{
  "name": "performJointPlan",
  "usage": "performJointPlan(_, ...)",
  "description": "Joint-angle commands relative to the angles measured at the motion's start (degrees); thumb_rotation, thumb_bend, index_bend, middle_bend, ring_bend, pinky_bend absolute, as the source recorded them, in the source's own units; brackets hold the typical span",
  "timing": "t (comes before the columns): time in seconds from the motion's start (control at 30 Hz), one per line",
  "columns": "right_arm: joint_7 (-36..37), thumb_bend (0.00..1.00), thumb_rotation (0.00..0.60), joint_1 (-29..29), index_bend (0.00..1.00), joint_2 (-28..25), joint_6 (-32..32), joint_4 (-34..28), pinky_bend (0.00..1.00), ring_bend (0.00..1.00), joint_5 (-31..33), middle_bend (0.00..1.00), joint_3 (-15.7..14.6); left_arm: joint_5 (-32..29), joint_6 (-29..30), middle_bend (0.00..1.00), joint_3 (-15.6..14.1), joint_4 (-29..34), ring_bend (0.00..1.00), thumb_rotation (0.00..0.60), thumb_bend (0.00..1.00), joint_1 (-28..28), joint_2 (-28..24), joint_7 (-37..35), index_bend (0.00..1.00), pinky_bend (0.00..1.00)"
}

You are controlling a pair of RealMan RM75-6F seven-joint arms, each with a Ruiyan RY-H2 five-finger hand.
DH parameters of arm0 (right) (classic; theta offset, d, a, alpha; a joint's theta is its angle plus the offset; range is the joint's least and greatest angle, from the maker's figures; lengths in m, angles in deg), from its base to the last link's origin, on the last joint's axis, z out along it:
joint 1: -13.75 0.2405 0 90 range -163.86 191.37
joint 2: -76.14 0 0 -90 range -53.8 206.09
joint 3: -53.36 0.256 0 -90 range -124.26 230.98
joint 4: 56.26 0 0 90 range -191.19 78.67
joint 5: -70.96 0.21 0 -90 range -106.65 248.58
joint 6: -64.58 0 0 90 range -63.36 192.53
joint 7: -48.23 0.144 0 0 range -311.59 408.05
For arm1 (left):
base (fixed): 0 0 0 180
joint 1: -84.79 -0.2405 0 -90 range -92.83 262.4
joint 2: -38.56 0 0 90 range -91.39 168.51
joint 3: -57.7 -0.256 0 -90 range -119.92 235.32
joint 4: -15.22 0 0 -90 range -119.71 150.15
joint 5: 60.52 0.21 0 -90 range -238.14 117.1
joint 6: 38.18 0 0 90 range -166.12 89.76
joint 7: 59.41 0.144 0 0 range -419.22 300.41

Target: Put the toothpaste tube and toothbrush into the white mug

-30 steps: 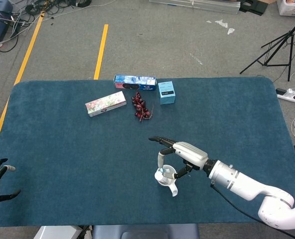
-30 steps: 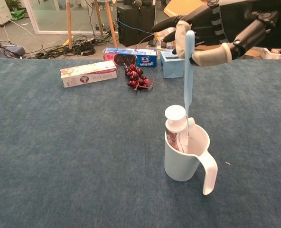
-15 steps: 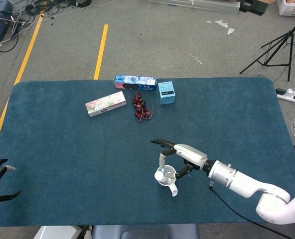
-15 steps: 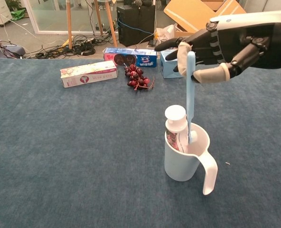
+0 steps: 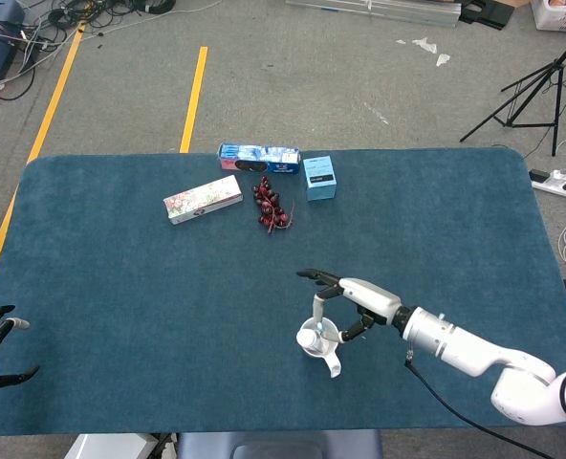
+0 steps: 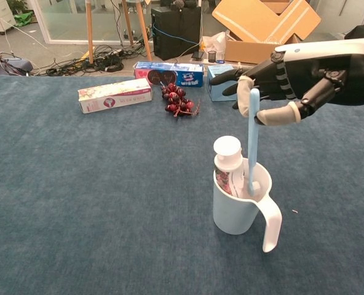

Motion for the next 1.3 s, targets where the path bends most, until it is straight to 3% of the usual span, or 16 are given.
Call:
performJointPlan(0.03, 0.37, 0.2, 0.6, 0.16, 0.56, 0.21, 0.2, 0.46, 0.11, 0.0, 0.11, 0.06, -0.33, -0.04, -0.08, 0.17, -0.02, -0.03, 0.1, 0.6, 0.07, 0.02, -0.01, 0.01, 0.33, 0.07)
performJointPlan(0.57, 1.87, 0.14, 0.6, 0.0, 0.48, 0.03, 2.16, 2.27, 0.11, 0.0, 0.31, 0.06, -2.05, -0.04, 0.11, 0.17, 0.02, -0.07, 0.1, 0.6, 0.07, 0.0, 0.18, 0.22, 0.33, 0.07)
performJointPlan(0.73, -0.61, 0.14, 0.6, -1.59, 0.46, -1.45, 4.86, 1.89, 0.11, 0.0, 0.56, 0.06, -2.22, -0.02, 0.12, 0.17, 0.01, -0.03, 0.1, 0.6, 0.07, -0.02, 0.13, 0.16, 0.33, 0.07)
performJointPlan(0.9, -12.4, 0.13, 0.6, -4.91, 0.45, -3.83, 7.01, 0.31, 0.11, 0.0, 3.4, 0.06, -1.94, 0.04, 0.08, 0.17, -0.03, -0.04, 0.1, 0.6, 0.07, 0.04, 0.25, 0.46, 0.33, 0.07)
performJointPlan(1.3, -61.24, 0.13, 0.6, -15.84, 0.43, -5.82, 15.46, -5.44, 0.11, 0.0, 11.93, 0.06, -0.98, -0.62, -0.7, 0.17, 0.49, -1.31, 0.1, 0.6, 0.07, 0.91, 1.56, 1.41, 0.33, 0.07)
